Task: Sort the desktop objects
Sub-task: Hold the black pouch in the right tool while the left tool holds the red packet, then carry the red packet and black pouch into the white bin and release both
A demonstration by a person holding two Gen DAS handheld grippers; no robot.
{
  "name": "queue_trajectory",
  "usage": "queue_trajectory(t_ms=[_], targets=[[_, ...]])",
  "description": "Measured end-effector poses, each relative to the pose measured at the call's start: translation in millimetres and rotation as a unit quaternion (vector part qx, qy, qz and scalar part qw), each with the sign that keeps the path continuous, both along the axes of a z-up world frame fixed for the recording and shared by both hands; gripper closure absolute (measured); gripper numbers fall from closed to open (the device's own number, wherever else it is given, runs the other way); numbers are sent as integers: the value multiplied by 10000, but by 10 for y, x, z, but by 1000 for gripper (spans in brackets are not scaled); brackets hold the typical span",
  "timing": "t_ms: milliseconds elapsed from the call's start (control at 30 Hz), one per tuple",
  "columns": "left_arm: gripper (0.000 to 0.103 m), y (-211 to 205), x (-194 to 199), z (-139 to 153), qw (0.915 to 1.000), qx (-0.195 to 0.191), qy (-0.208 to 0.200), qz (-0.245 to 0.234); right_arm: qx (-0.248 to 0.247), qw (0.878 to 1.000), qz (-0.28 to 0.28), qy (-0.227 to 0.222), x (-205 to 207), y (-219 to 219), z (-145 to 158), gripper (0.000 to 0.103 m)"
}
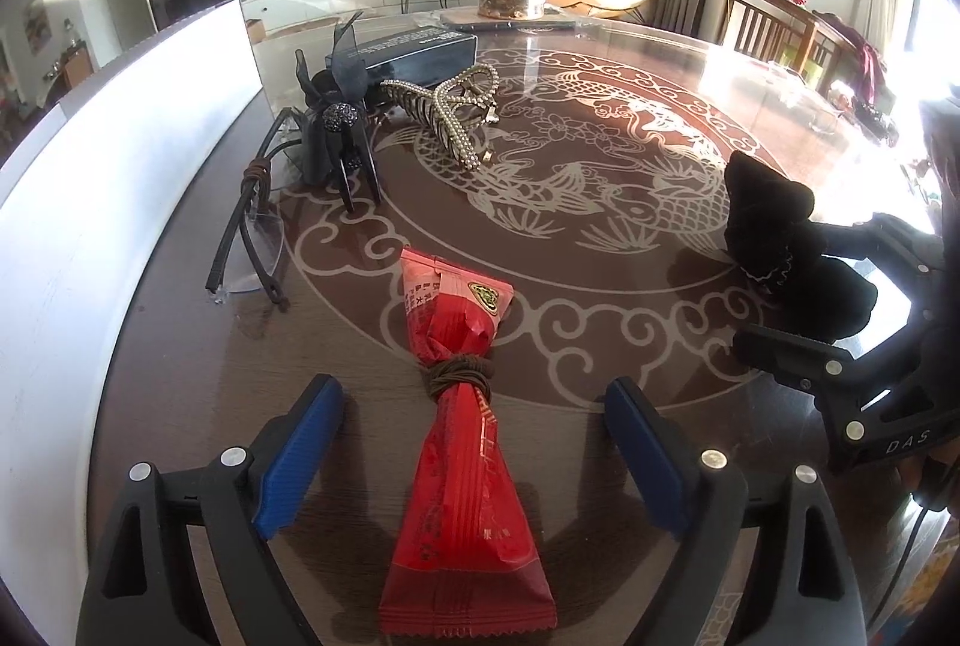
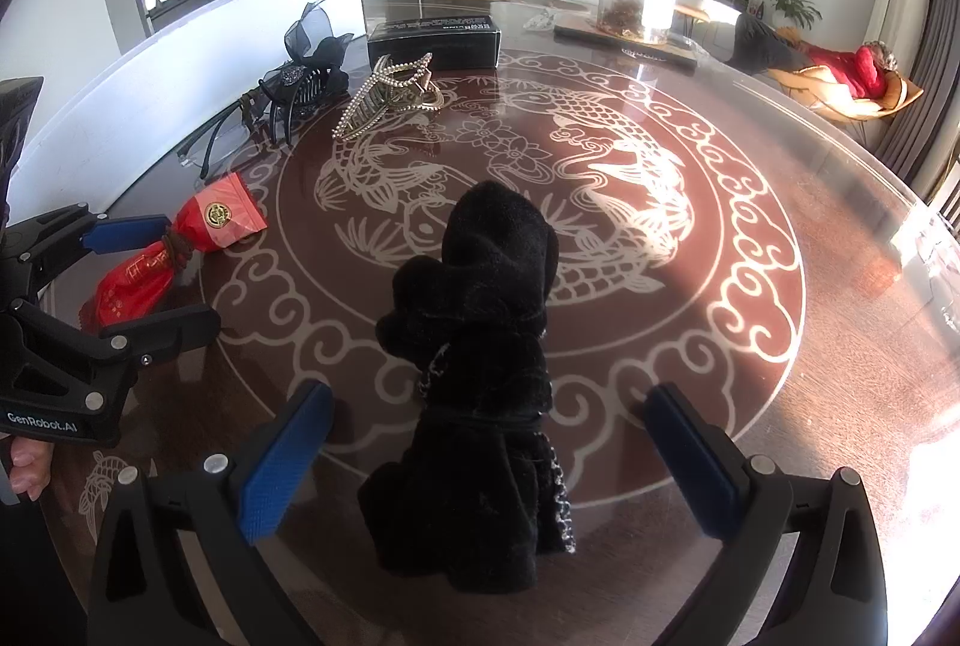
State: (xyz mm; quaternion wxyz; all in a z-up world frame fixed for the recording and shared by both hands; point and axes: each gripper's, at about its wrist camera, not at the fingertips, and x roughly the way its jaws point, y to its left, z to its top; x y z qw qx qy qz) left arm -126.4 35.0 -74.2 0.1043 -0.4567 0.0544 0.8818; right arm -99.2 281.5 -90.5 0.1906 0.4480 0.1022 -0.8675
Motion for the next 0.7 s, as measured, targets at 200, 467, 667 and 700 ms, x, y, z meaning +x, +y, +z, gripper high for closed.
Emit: queue_trajectory(t_ms=[200,467,667,700], targets=[[0,12,-4,-30,9999,-35,-122,-10,0,10000,1,-1,-2,0,0,0],[43,-43,106,30,9998,47,188,101,45,9999,95,-95,-34,-10,18,2],[86,-314,186,166,9945,1026,138,187,-382,9983,-326,-285,-7,137,220,71],[86,-374,253,246,9929,1137,242,265,-435,9983,-318,-207,66,148,296,71]])
